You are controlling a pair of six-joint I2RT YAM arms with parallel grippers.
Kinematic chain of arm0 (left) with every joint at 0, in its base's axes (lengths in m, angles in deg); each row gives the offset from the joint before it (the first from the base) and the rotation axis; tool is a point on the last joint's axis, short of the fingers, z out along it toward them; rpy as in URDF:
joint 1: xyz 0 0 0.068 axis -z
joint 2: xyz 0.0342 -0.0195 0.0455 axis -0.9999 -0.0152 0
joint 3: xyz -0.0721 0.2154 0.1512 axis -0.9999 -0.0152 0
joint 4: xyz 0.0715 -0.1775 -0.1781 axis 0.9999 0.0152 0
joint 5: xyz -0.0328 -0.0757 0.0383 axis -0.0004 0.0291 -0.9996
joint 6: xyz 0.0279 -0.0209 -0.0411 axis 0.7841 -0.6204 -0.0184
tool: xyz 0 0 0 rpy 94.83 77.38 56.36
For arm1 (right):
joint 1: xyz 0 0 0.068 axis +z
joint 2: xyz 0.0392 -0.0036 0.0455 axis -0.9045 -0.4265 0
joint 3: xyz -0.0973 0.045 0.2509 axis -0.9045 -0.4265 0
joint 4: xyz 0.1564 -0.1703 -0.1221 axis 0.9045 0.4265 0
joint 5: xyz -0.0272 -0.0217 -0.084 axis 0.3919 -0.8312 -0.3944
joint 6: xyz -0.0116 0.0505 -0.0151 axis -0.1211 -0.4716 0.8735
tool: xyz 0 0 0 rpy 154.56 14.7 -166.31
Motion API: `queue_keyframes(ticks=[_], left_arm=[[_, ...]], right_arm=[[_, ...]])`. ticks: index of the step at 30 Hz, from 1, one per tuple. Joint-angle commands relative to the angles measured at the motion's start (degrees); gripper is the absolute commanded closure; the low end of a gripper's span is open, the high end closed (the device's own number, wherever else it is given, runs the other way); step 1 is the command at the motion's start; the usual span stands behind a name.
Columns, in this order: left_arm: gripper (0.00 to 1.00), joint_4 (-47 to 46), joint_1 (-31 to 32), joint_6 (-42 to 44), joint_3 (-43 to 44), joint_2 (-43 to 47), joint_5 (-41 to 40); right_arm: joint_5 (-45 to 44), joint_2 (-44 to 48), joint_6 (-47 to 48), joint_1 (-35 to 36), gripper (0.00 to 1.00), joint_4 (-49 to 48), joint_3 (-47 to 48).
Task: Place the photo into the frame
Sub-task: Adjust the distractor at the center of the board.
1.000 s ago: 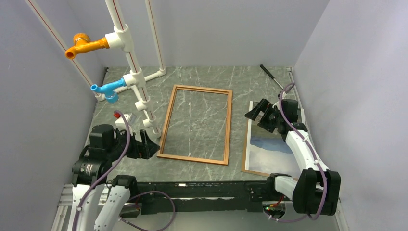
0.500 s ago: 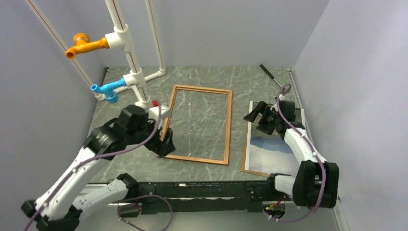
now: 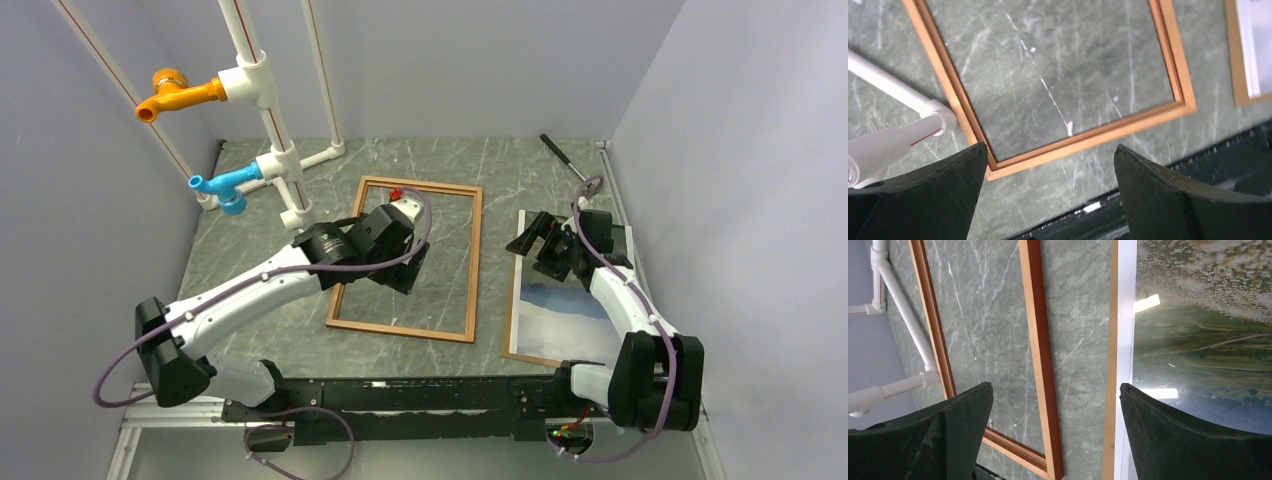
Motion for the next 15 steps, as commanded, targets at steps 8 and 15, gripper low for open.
queue_keyframes(ticks=[8, 15], left_arm=[[0.01, -5.71, -1.49, -12.27, 2.12, -5.88, -17.04], [0.09, -7.96, -7.25, -11.13, 0.14, -8.37, -15.7]], right_arm=[[0.99, -0.62, 1.43, -0.14, 0.0, -2.36, -1.58], [1.78, -0.79, 1.09, -0.21, 0.0, -2.85, -1.71]])
